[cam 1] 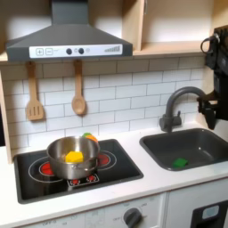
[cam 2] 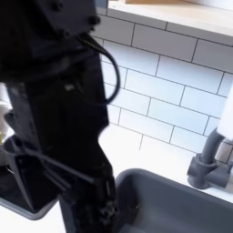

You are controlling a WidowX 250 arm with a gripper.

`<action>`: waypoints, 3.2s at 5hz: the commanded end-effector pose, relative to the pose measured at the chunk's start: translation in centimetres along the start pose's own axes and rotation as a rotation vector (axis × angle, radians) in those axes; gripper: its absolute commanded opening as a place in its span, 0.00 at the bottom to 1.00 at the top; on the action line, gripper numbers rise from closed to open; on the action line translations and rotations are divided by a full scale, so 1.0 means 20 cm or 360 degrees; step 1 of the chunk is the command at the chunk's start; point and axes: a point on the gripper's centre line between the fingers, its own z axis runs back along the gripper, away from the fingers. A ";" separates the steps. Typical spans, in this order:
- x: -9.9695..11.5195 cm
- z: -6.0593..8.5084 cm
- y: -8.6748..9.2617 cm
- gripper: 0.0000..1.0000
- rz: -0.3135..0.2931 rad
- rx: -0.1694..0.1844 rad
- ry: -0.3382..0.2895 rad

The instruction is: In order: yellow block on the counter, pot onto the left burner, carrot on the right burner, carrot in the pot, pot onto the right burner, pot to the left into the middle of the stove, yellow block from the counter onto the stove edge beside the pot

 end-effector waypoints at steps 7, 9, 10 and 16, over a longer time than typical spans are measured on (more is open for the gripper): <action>0.17 -0.27 0.31 1.00 0.0707 0.0288 0.0211; 0.19 -0.18 0.47 1.00 0.1021 0.0331 0.0107; 0.19 -0.19 0.46 1.00 0.1002 0.0332 0.0110; 0.19 -0.18 0.46 1.00 0.1012 0.0335 0.0107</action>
